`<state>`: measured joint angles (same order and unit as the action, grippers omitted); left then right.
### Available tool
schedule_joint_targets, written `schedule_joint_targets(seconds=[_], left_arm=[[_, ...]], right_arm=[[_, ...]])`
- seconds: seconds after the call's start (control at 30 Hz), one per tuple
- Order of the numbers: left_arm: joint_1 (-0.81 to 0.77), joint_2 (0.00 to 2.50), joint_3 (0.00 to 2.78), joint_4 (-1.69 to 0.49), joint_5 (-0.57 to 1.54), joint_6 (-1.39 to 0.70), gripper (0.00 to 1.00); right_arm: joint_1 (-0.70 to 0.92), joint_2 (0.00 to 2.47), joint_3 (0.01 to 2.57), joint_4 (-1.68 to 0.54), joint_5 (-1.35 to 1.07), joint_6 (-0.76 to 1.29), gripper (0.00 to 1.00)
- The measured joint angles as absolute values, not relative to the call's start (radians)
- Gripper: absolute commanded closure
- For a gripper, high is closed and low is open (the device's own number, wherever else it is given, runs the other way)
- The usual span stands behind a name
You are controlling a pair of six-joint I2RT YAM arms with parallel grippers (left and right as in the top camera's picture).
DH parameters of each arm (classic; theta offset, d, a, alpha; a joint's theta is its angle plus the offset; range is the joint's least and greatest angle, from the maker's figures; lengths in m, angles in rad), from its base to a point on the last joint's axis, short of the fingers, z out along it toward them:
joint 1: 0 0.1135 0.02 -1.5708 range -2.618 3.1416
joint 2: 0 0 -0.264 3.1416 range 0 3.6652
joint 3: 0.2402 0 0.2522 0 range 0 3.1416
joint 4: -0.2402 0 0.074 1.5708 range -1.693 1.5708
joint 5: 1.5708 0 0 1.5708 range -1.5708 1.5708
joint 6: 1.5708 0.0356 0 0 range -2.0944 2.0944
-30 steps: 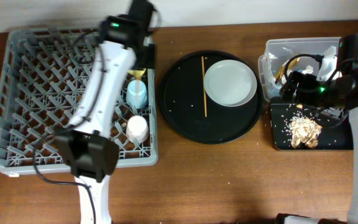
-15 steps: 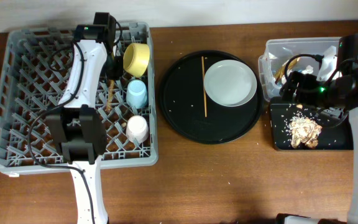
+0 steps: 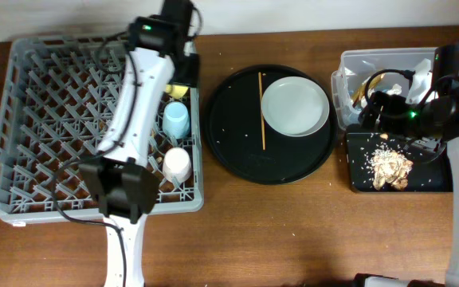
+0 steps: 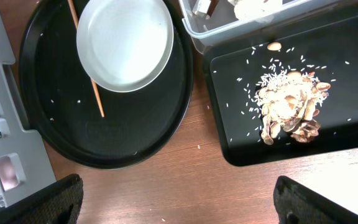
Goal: Sort waste into correct bins and load items into the dishwasher rack
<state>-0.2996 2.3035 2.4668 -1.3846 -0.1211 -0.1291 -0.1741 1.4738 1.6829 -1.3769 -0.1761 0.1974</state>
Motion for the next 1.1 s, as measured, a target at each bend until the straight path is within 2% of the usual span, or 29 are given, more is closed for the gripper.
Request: schedule_joint_targets(seconds=[0.1, 0.23, 0.4, 0.6, 0.77, 0.83, 0.93, 1.1], left_arm=[[-0.393, 2.302, 2.436, -1.349, -0.093, -0.234, 0.61], [-0.558, 2.297, 2.196, -1.118, -0.077, -0.350, 0.66], [-0.647, 2.299, 1.934, -0.817, -0.070, -0.455, 0.67], [-0.691, 2.299, 1.784, -0.634, -0.070, -0.474, 0.67], [-0.694, 2.305, 1.757, -0.571, -0.124, -0.477, 0.67], [-0.694, 2.314, 1.758, -0.558, -0.143, -0.477, 0.82], [-0.696, 2.321, 1.759, -0.537, -0.166, -0.480, 0.99], [-0.694, 2.323, 1.761, -0.533, -0.176, -0.483, 0.99]], right_arm=[[-0.174, 1.474, 1.683, -1.377, -0.176, 0.198, 0.02], [-0.174, 1.474, 1.683, -1.376, -0.176, 0.198, 0.02], [-0.174, 1.475, 1.683, -1.377, -0.176, 0.198, 0.02], [-0.174, 1.475, 1.683, -1.377, -0.176, 0.198, 0.02], [-0.174, 1.475, 1.683, -1.377, -0.176, 0.197, 0.02], [-0.174, 1.475, 1.683, -1.377, -0.176, 0.197, 0.01], [-0.174, 1.475, 1.683, -1.377, -0.176, 0.197, 0.02], [-0.174, 1.475, 1.683, -1.377, -0.176, 0.198, 0.02]])
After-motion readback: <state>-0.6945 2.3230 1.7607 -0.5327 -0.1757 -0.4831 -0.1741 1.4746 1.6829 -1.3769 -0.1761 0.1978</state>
